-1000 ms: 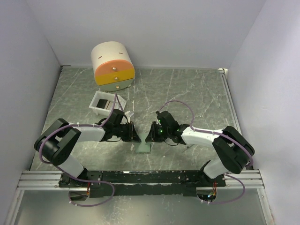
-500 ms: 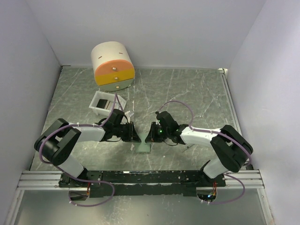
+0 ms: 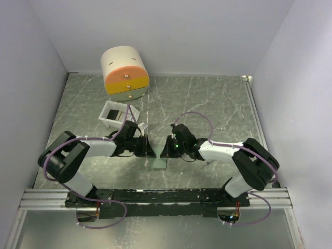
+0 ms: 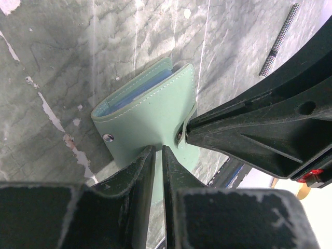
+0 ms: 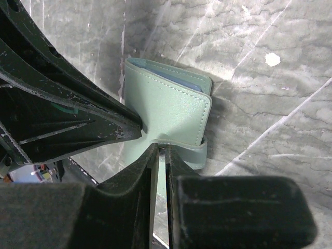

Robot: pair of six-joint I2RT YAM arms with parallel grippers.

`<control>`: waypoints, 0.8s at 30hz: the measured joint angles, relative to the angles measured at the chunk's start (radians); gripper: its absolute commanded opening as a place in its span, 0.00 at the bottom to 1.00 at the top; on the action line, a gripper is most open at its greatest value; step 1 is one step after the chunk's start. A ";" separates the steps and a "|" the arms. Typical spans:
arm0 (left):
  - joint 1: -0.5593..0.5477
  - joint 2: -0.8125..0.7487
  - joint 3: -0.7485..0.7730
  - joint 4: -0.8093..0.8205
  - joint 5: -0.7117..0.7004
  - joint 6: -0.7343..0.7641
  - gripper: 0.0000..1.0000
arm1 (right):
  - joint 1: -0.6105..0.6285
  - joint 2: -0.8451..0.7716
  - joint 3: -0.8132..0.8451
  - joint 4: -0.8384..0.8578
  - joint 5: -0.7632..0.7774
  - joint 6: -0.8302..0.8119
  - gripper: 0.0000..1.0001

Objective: Put the credit cards into the card holder
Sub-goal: Close the card holder at the center of the board.

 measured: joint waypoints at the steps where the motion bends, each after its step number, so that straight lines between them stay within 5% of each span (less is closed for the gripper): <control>1: 0.000 0.000 0.000 0.000 0.000 0.000 0.24 | 0.002 0.000 0.000 0.000 0.003 0.000 0.10; 24: 0.000 0.003 -0.002 0.005 -0.001 -0.001 0.24 | 0.069 0.028 0.091 -0.135 0.126 -0.029 0.08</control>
